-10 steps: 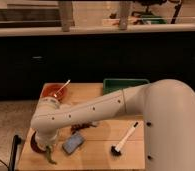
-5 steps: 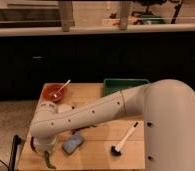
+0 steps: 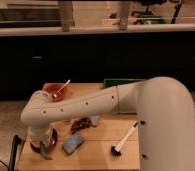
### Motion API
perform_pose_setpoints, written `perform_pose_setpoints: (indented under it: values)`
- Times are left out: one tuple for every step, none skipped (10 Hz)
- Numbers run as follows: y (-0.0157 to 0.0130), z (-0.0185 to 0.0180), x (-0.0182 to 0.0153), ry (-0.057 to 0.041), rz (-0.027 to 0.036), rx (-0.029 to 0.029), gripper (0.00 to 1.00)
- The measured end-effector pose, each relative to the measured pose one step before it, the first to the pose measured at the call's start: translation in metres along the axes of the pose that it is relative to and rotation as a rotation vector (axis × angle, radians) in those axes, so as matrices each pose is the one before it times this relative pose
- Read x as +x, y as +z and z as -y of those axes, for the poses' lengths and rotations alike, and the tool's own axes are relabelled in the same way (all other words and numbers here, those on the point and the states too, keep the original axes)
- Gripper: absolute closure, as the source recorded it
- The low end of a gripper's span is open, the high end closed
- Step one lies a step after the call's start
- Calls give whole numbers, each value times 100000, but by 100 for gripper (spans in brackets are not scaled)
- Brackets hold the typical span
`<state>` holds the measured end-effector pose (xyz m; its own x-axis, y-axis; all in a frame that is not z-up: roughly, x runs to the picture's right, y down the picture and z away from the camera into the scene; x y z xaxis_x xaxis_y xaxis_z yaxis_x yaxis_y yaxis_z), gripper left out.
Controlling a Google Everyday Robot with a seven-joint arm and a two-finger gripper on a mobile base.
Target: Place pepper in purple bowl
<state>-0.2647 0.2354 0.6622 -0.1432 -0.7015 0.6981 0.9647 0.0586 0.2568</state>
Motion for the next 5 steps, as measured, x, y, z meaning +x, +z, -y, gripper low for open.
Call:
perform_pose_setpoints:
  values:
    - [-109, 822, 636, -1436, 1445, -950, 100]
    - [12, 453, 643, -618, 1159, -266, 100]
    - [3, 117, 400, -9, 910, -613, 100]
    - [25, -37, 295, 363, 783, -627, 100]
    - [-59, 21, 285, 905, 382, 363, 98]
